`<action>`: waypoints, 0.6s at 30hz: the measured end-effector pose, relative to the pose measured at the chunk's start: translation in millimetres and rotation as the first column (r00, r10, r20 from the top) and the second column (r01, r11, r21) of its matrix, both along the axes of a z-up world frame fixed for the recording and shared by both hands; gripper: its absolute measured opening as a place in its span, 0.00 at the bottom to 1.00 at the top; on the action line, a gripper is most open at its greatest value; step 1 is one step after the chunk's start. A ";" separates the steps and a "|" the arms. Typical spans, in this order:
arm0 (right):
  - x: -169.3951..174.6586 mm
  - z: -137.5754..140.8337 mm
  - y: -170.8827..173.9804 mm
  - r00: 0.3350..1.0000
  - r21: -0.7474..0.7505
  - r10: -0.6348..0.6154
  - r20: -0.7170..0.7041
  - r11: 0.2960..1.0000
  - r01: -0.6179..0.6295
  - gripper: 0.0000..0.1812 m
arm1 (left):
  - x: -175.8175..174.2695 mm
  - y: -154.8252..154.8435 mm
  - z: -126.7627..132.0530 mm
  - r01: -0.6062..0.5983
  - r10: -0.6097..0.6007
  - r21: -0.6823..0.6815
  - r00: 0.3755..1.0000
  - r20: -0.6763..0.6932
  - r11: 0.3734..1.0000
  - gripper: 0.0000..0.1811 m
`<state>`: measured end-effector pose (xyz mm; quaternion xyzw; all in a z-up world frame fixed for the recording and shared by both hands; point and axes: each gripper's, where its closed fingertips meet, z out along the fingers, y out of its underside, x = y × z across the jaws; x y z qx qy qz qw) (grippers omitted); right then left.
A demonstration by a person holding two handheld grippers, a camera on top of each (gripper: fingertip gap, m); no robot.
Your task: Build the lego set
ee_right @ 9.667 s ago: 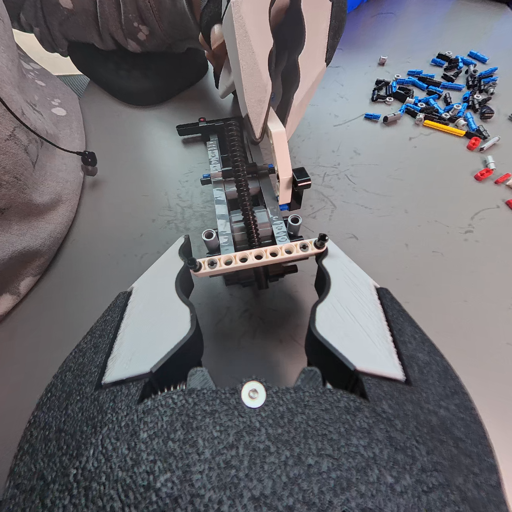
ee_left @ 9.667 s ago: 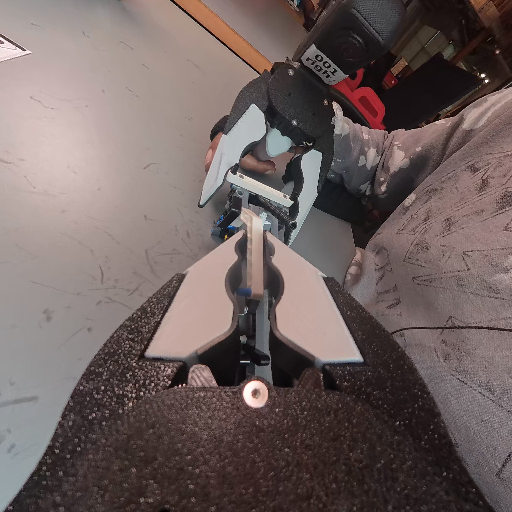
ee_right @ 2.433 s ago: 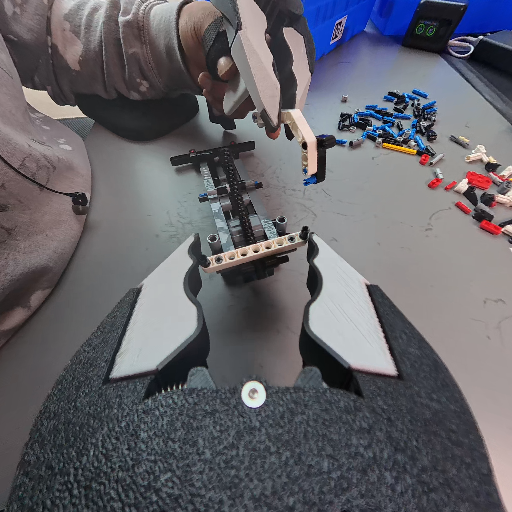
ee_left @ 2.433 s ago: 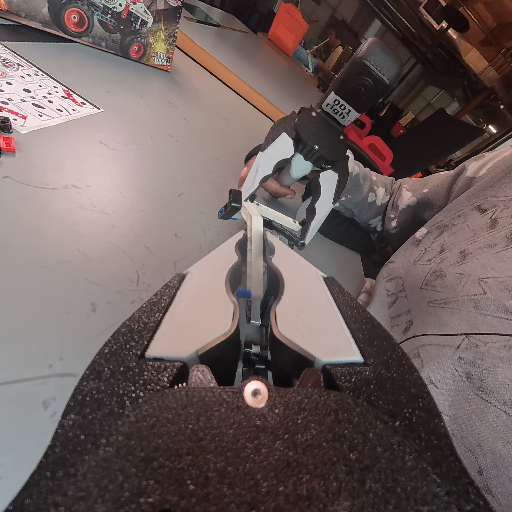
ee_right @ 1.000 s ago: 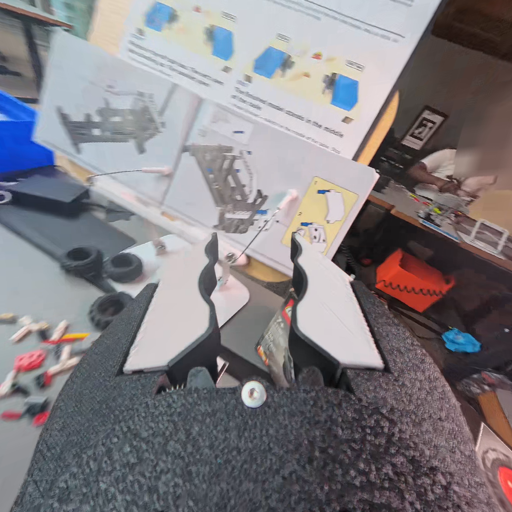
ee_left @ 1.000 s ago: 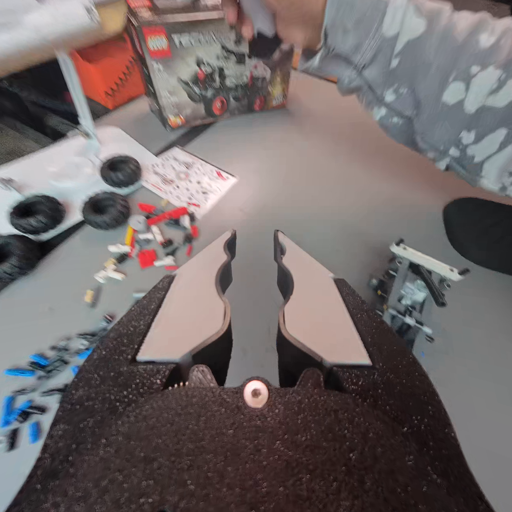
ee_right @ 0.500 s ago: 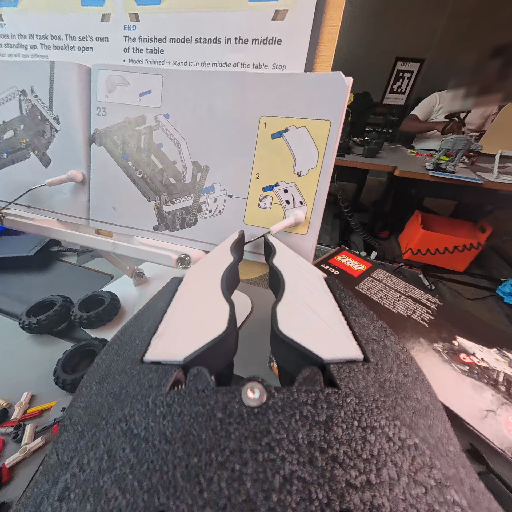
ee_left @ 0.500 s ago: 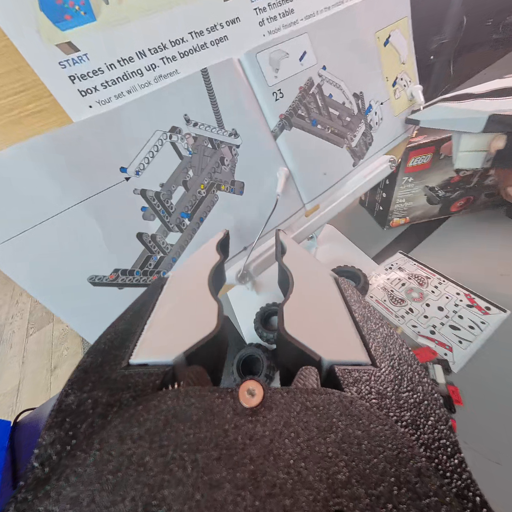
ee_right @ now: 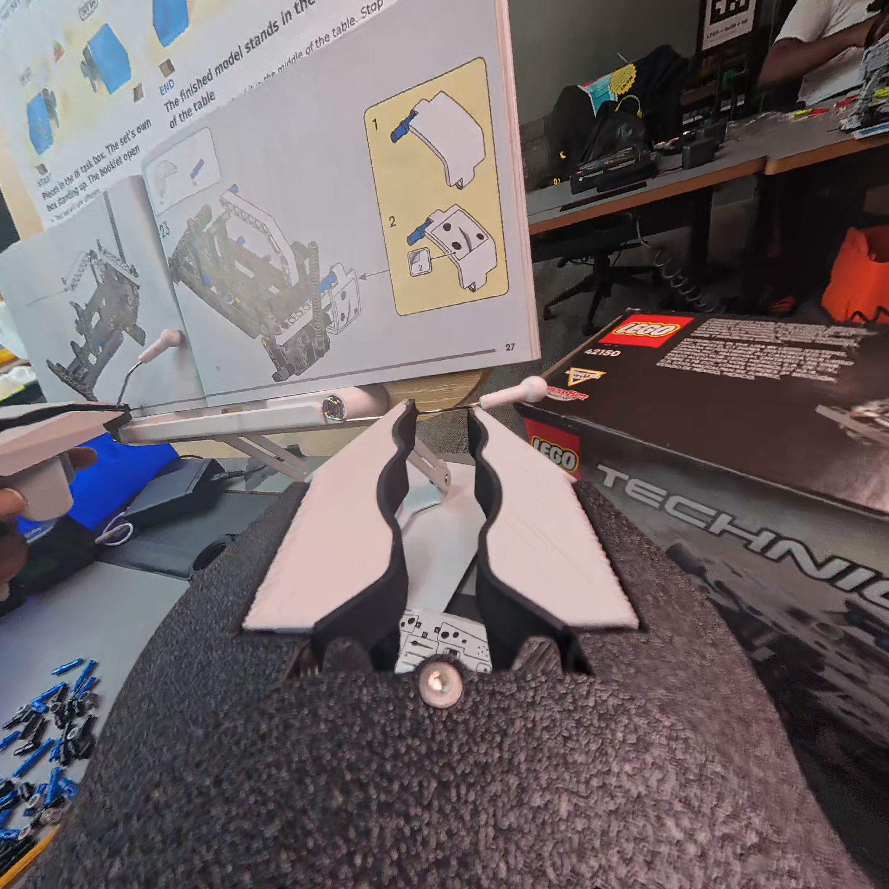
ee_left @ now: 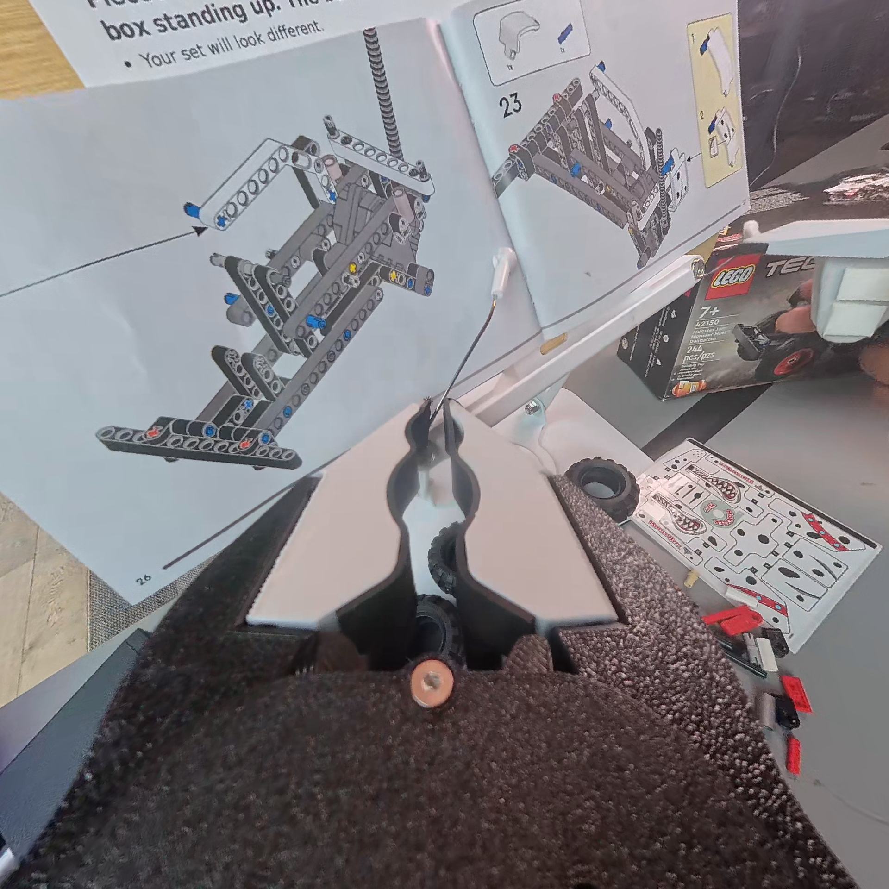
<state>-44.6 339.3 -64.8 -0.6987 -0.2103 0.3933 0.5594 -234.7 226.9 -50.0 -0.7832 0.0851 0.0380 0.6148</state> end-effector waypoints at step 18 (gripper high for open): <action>-7.2 62.9 -22.8 0.992 0.338 -0.032 0.119 0.941 -0.010 0.36 | 4.4 11.0 3.7 -0.018 0.017 0.000 0.997 -0.073 1.000 0.08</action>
